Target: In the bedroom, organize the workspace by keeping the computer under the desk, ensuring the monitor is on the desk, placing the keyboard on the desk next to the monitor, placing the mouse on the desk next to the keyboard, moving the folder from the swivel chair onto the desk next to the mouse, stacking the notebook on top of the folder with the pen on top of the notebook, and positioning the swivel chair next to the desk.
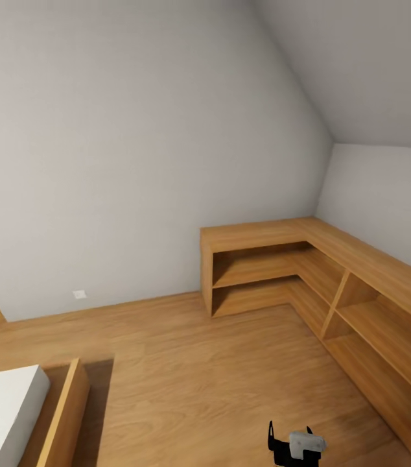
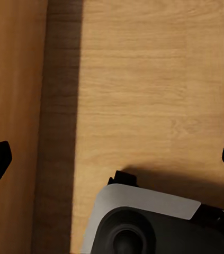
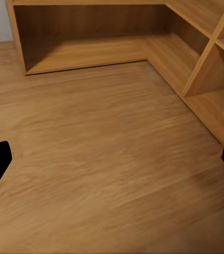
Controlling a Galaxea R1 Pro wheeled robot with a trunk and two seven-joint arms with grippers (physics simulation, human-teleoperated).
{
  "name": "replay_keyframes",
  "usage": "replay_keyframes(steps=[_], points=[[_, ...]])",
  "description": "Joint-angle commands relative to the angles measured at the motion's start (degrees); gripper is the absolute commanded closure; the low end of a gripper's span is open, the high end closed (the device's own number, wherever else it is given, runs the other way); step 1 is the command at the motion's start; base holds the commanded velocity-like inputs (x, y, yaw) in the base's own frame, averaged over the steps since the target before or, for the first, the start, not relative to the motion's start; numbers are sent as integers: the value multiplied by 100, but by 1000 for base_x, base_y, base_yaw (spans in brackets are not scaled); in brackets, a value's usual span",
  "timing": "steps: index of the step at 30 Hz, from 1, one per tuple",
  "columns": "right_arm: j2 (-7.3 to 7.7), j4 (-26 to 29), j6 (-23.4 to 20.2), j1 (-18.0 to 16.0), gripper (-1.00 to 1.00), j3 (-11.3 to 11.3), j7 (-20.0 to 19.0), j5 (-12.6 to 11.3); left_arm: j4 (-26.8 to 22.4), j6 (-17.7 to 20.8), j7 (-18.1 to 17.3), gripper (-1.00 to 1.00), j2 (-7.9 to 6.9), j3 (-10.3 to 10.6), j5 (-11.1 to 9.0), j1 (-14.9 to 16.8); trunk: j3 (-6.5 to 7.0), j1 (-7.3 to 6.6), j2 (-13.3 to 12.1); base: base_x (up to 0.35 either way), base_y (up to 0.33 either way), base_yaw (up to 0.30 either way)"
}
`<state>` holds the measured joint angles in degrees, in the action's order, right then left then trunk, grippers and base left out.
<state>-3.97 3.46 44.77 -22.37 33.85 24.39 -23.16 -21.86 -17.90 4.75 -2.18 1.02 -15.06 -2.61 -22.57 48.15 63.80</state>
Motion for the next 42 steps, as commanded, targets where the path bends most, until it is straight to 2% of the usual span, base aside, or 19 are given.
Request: replay_keyframes(steps=[1, 11, 20, 42], points=[[-4, -3, 7, -4, -100, 50, 34, -27, -12, -4, 23, -100, -1, 12, -6, -5, -12, 4, 3, 330, 0, -200], [-7, -3, 6, -4, -100, 52, 31, -30, -12, -7, 21, -100, -6, 12, -6, -5, -75, 4, 3, 330, 18, -202], [-7, -7, 6, -4, -100, 52, 31, -25, -12, -11, 24, -100, -10, 12, -6, -7, -99, 4, 3, 313, 170, -257], [1, -12, 15, -4, -100, 52, 19, -5, -12, -4, 25, -100, -10, 12, -14, -7, -6, 4, 3, 300, 213, -274]])
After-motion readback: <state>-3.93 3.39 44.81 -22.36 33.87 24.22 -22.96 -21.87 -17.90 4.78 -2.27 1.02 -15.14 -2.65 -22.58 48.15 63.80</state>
